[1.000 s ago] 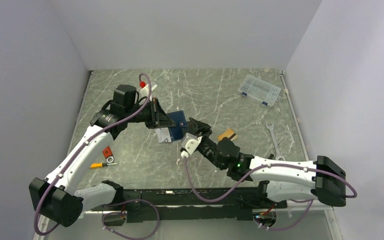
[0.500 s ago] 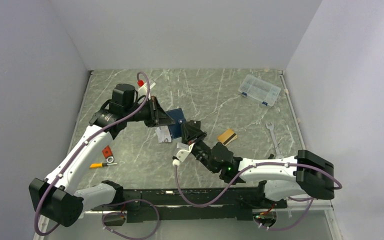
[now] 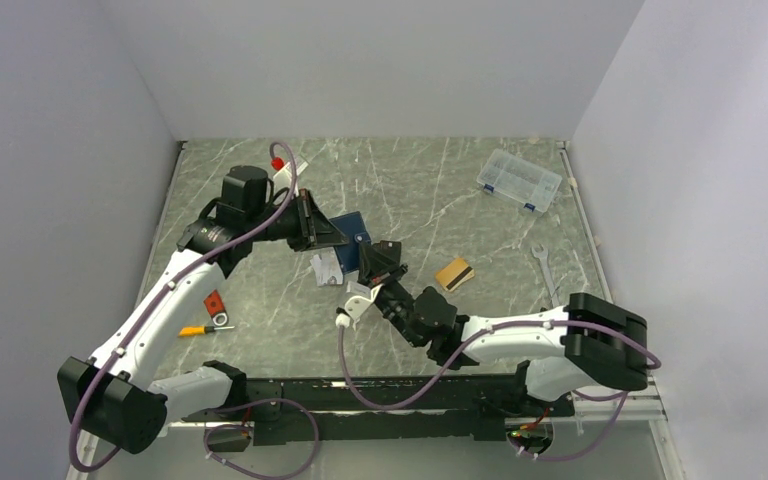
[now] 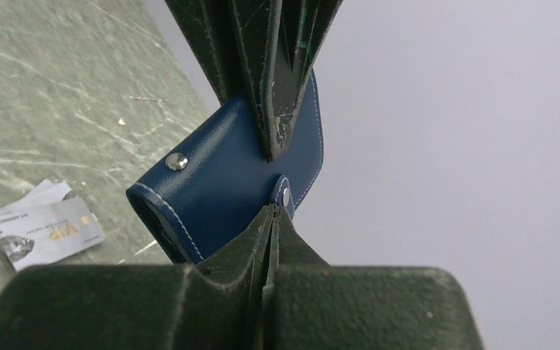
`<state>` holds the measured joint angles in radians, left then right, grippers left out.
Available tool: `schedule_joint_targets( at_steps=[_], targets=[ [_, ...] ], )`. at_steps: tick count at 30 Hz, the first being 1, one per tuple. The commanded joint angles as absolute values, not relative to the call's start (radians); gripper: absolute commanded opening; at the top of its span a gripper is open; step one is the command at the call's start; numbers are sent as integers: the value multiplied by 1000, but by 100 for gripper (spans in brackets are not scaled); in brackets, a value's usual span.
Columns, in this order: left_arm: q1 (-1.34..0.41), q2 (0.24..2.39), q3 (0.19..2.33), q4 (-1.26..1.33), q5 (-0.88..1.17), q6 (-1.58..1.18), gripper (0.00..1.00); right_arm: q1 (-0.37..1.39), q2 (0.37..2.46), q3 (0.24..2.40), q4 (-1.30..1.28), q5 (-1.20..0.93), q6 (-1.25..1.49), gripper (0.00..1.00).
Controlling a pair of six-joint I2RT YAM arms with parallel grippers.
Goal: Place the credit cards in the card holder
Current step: Open the card holder.
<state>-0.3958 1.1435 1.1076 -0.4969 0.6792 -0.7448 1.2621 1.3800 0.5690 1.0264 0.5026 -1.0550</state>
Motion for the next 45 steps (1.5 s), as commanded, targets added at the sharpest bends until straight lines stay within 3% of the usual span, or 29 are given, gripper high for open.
schedule_joint_targets(
  at_steps=[1, 9, 17, 25, 31, 34, 35, 38, 45],
  targets=[
    [-411, 1119, 1134, -499, 770, -761, 0, 1262, 1446, 651, 1253, 582, -1053, 0],
    [-408, 1120, 1141, -499, 782, -756, 0, 1259, 1545, 715, 1445, 635, -1066, 0],
    [-407, 1115, 1123, -509, 781, -743, 0, 1248, 1519, 746, 1454, 663, -958, 0],
    [-408, 1111, 1124, -532, 758, -731, 0, 1221, 1408, 760, 1340, 687, -779, 0],
    [-408, 1113, 1128, -524, 747, -704, 0, 1220, 1288, 746, 1102, 639, -635, 0],
    [-407, 1120, 1121, -522, 731, -649, 0, 1207, 1163, 744, 772, 564, -415, 40],
    [-407, 1126, 1115, -522, 721, -624, 0, 1186, 1116, 755, 665, 542, -331, 47],
    [-407, 1169, 1104, -534, 698, -561, 0, 1123, 1023, 764, 433, 455, -114, 59],
    [-495, 1370, 1094, -564, 694, -482, 0, 960, 892, 736, 138, 401, 209, 68]
  ],
)
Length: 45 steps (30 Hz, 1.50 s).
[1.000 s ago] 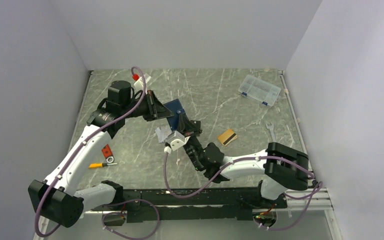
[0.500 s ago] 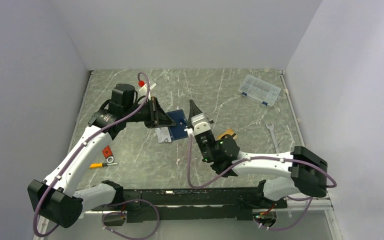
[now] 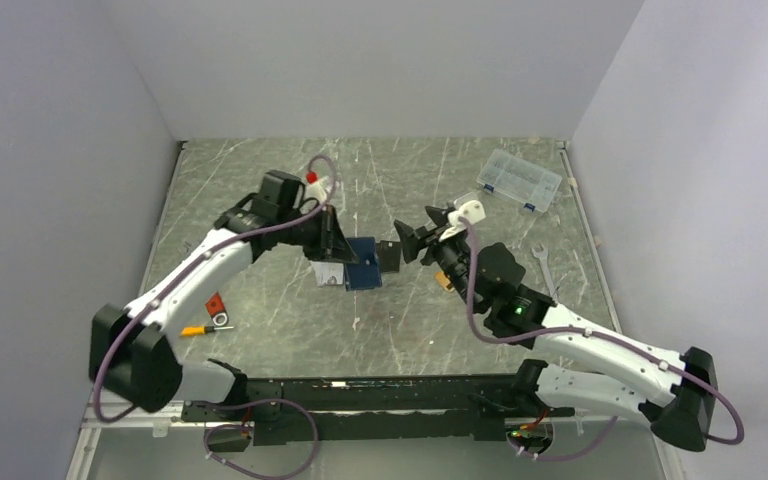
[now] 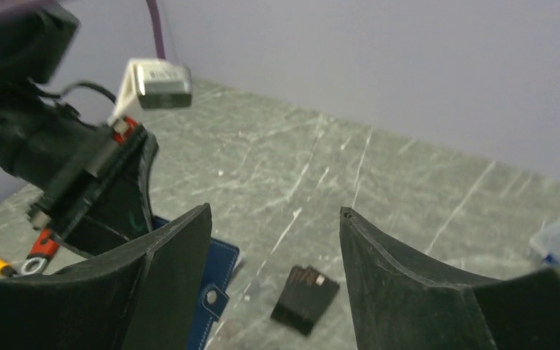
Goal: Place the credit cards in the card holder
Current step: Open the card holder, then place the card holder at the center of the board.
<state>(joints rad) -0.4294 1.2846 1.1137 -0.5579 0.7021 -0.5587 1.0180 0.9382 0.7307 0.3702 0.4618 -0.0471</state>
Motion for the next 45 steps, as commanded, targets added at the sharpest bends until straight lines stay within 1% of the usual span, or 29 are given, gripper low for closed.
schedule_joint_targets(
  at_steps=[1, 5, 9, 14, 20, 22, 23, 27, 31, 36, 40, 43, 45],
  targets=[
    [-513, 1394, 1098, -552, 691, -475, 0, 952, 880, 727, 114, 414, 231, 68],
    [-563, 1497, 1123, -497, 677, -456, 1, 911, 823, 678, 76, 448, 279, 69],
    [-618, 1633, 1125, -425, 729, -441, 10, 860, 793, 630, 81, 440, 305, 70],
    [-668, 1714, 1072, -326, 760, -384, 18, 790, 803, 597, 88, 378, 344, 71],
    [-667, 1806, 1091, -300, 714, -248, 31, 728, 836, 601, 64, 335, 374, 71],
    [-668, 1814, 1076, -292, 667, -223, 33, 712, 842, 594, 67, 317, 385, 71],
    [-667, 1808, 1065, -285, 648, -208, 37, 706, 847, 589, 70, 308, 390, 71],
    [-659, 1761, 1008, -259, 574, -169, 64, 688, 897, 582, 87, 259, 400, 71],
    [-643, 1681, 1007, -298, 549, -122, 78, 669, 993, 618, 95, 192, 401, 73],
    [-578, 1554, 1099, -459, 609, -17, 83, 635, 1133, 693, 117, 94, 413, 74],
    [-426, 1471, 1147, -512, 651, 106, 83, 618, 1266, 775, 125, -8, 436, 74],
    [-304, 1462, 1171, -546, 633, 206, 83, 615, 1376, 845, 135, -98, 462, 74],
    [-253, 1451, 1145, -513, 599, 278, 82, 616, 1445, 885, 165, -163, 498, 74]
  ],
)
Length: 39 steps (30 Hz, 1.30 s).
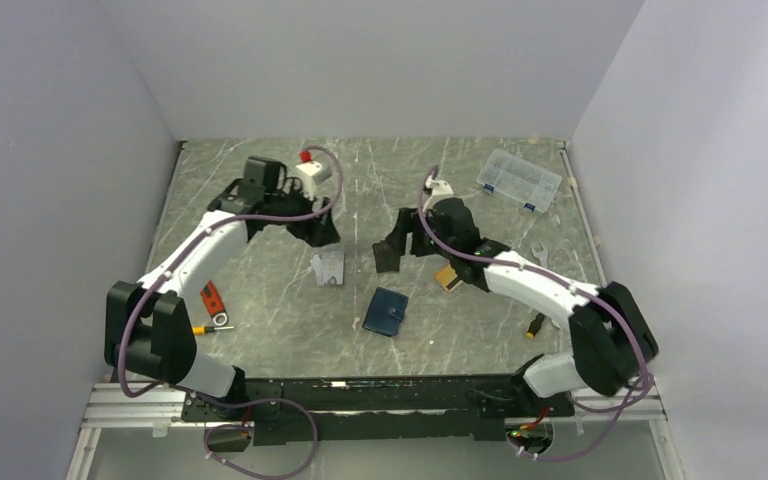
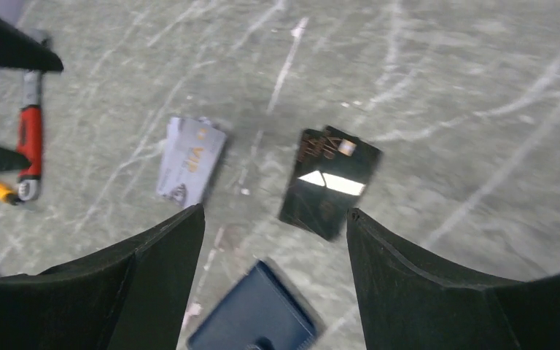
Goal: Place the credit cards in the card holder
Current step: Place the card holder at the center of the board, then pick up the credit card from the storage box.
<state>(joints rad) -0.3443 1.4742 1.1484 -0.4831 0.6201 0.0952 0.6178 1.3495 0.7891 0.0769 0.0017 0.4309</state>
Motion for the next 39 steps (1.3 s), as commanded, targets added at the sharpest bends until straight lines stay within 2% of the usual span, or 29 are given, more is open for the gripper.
schedule_joint_targets(
  at_steps=[1, 6, 15, 23, 30, 39],
  targets=[
    [-238, 1448, 1124, -491, 584, 315, 81, 617, 1486, 897, 190, -201, 523, 73],
    [-226, 1433, 985, -327, 490, 527, 75, 628, 1690, 968, 277, -333, 612, 69],
    [-219, 1414, 848, -138, 505, 760, 79, 647, 1890, 1056, 347, -399, 708, 61],
    [-218, 1439, 795, -50, 553, 807, 78, 673, 1992, 1138, 335, -398, 726, 59],
    [-213, 1440, 794, -151, 638, 1003, 82, 692, 2047, 1178, 299, -348, 712, 54],
    [-244, 1466, 775, -115, 604, 1076, 81, 704, 2072, 1167, 315, -334, 737, 53]
  ],
)
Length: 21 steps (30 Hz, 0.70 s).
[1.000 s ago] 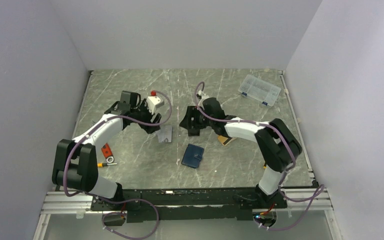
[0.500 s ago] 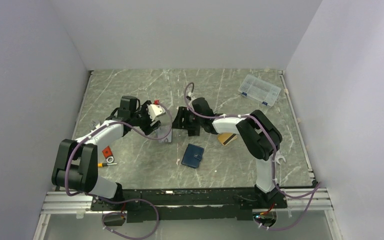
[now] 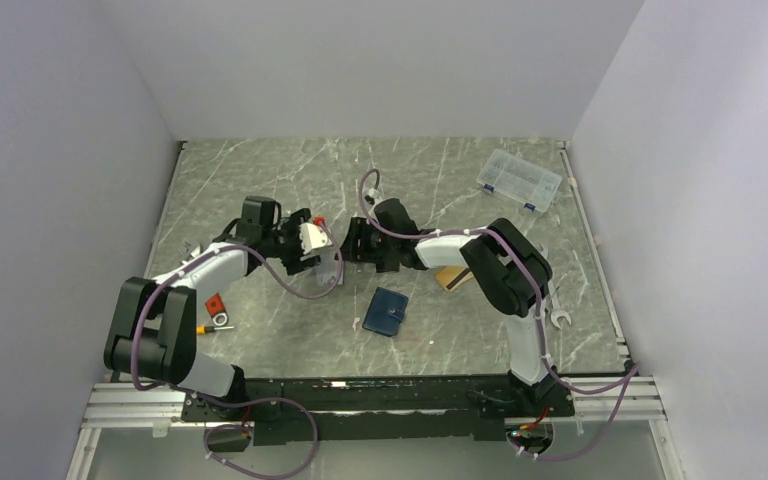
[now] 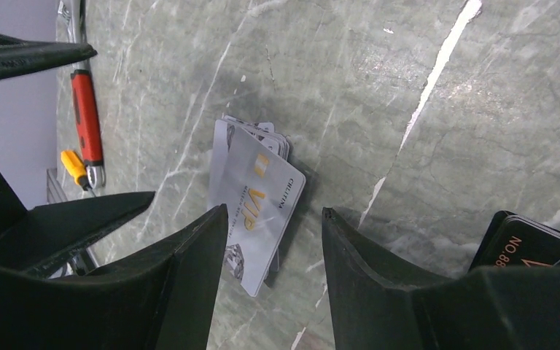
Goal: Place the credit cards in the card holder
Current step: Pick up the credit card from the storage box.
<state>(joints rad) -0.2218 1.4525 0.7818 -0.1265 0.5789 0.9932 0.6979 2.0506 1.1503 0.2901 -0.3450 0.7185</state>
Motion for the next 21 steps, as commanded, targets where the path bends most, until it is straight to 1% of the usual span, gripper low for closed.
schedule_joint_targets(
  at_steps=[1, 14, 21],
  targets=[
    [-251, 1473, 774, -116, 597, 1090, 80, 704, 2073, 1160, 325, -339, 746, 53],
    [-314, 1539, 823, -207, 564, 1219, 82, 701, 2093, 1053, 462, -416, 871, 53],
    [-327, 1582, 838, -190, 533, 1243, 82, 688, 2088, 977, 547, -444, 949, 52]
  ],
)
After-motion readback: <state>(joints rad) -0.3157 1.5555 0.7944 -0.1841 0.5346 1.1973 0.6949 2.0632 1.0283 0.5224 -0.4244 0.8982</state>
